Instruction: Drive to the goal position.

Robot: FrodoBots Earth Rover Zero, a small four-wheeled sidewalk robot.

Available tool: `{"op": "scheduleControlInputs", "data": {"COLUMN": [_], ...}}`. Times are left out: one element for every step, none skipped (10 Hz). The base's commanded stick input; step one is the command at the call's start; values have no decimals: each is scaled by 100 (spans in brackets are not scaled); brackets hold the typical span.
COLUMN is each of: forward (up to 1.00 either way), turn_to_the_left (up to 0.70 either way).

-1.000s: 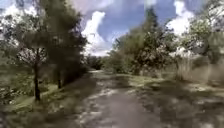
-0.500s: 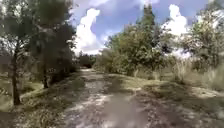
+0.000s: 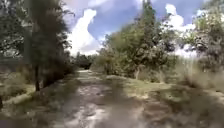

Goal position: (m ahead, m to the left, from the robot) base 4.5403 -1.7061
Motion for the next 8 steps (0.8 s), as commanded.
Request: {"op": "scheduleControlInputs", "data": {"forward": [100, 100, 100, 100, 100, 100, 100, 100], "turn_to_the_left": [27, 27, 27, 27, 27, 27, 27, 27]}}
